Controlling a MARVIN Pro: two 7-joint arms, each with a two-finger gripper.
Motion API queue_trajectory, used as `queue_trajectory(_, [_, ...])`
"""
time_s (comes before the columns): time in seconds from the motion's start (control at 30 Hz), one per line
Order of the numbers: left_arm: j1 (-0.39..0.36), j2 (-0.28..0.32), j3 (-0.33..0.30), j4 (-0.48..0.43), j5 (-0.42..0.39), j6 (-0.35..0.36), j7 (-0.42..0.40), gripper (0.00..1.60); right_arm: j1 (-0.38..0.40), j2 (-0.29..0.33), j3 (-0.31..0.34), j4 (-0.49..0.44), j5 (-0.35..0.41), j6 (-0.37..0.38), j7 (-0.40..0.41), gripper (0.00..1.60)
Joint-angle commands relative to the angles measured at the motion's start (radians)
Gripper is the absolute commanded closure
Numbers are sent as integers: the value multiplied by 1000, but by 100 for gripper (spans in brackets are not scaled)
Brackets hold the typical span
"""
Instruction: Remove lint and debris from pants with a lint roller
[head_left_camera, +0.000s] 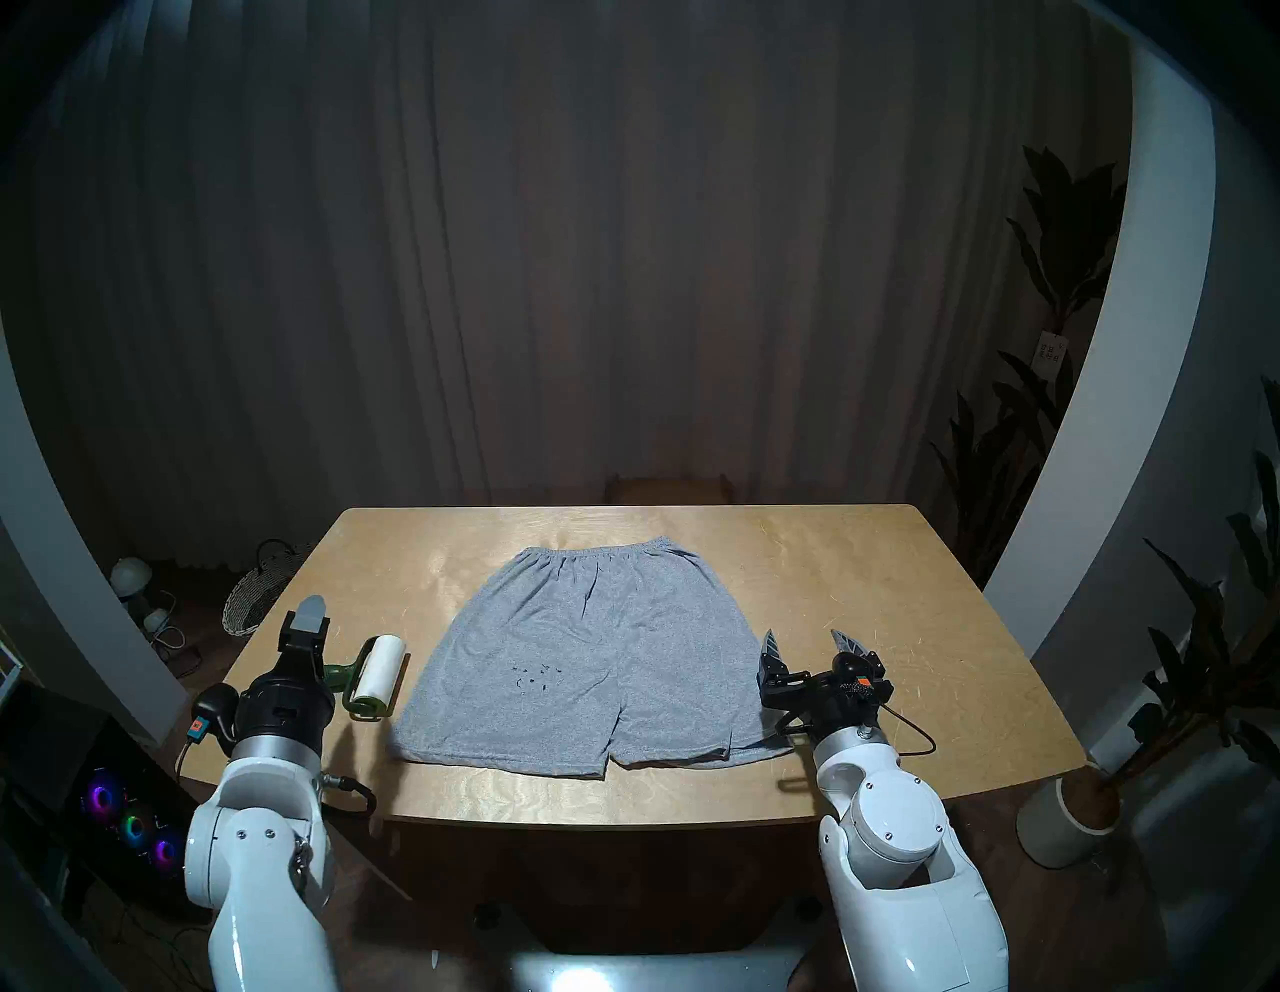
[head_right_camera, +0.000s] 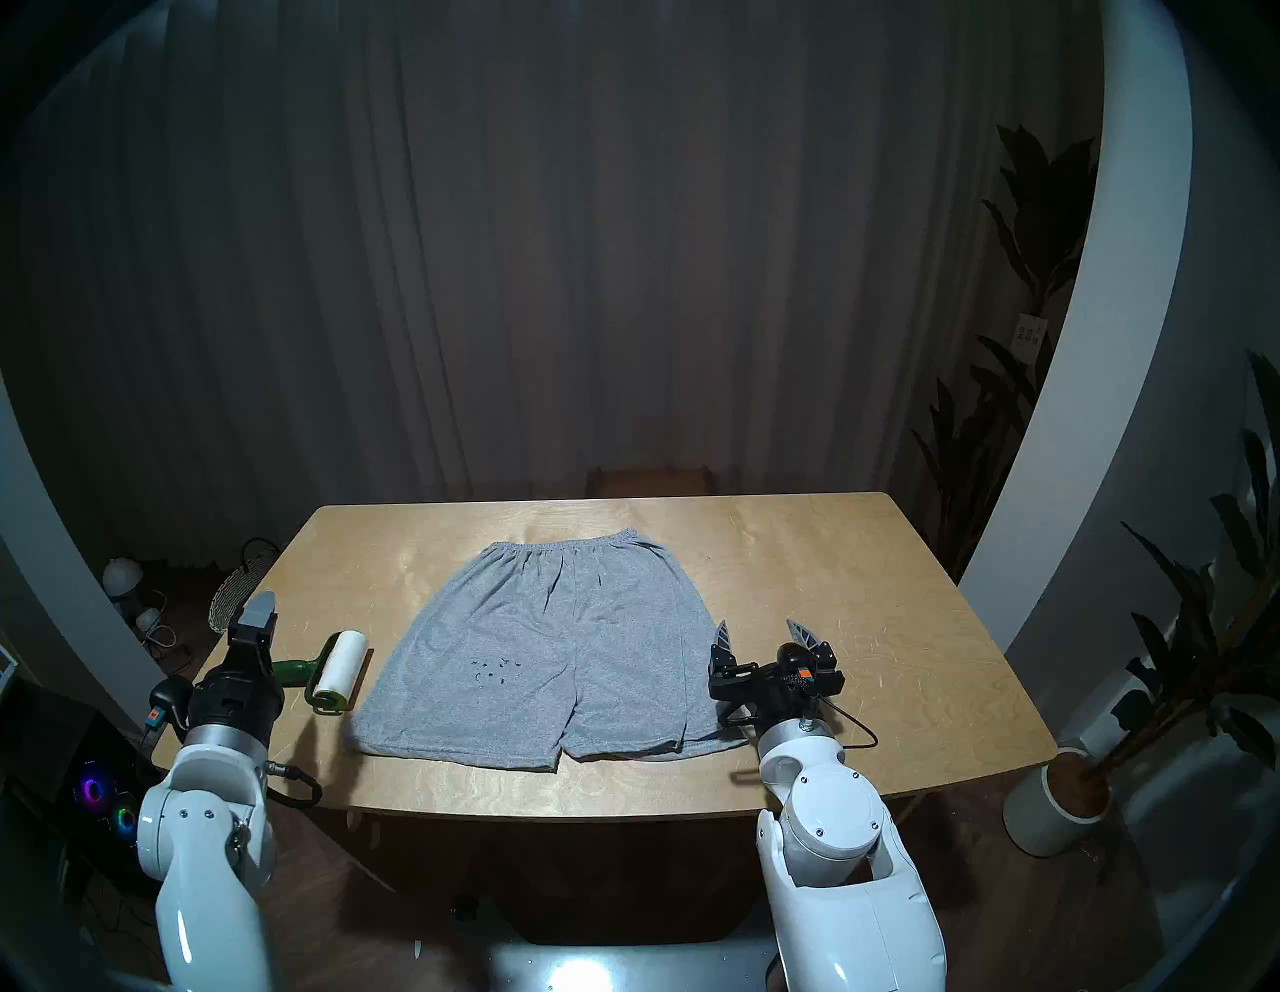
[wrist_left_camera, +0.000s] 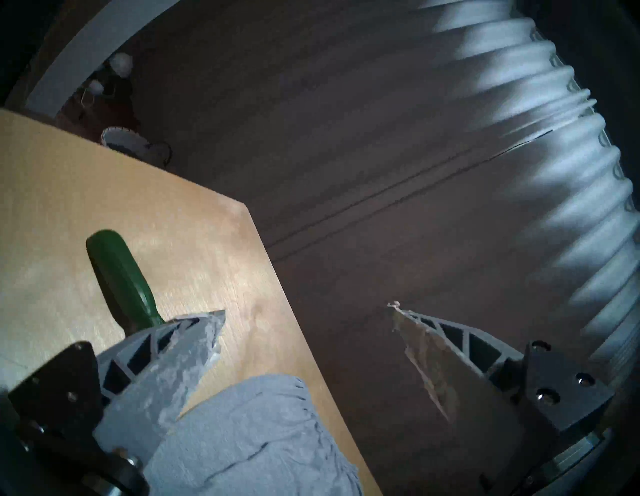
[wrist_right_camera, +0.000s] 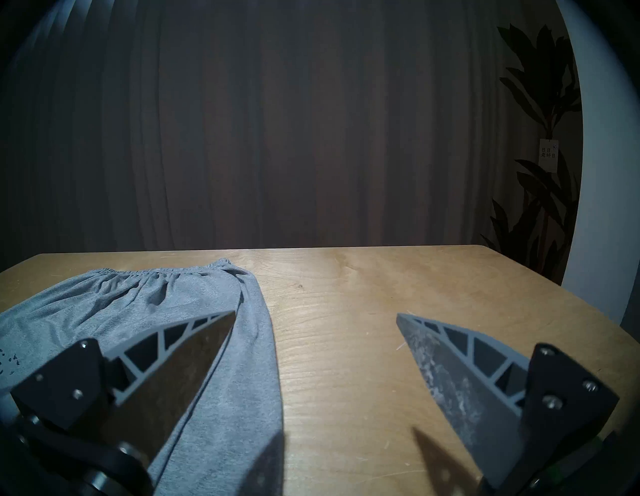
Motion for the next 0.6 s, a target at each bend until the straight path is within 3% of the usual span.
queue_trajectory(0.0, [21,79,-54,9,-186,113,-44,0,5,55,42,-13,-39,-24,-7,0])
queue_trajectory(0.23, [-9,127,-144,71,-323,242,-1,0,39,117,75,21,-79,-62,10,0])
queue_trajectory(0.3, [-25,152,-161,103,-340,266,53,0,55,119,81,32,-90,-74,2,0])
queue_trajectory(0.57, [-69,206,-207,163,-449,354,123,0,87,120,78,89,-152,-167,-41,0])
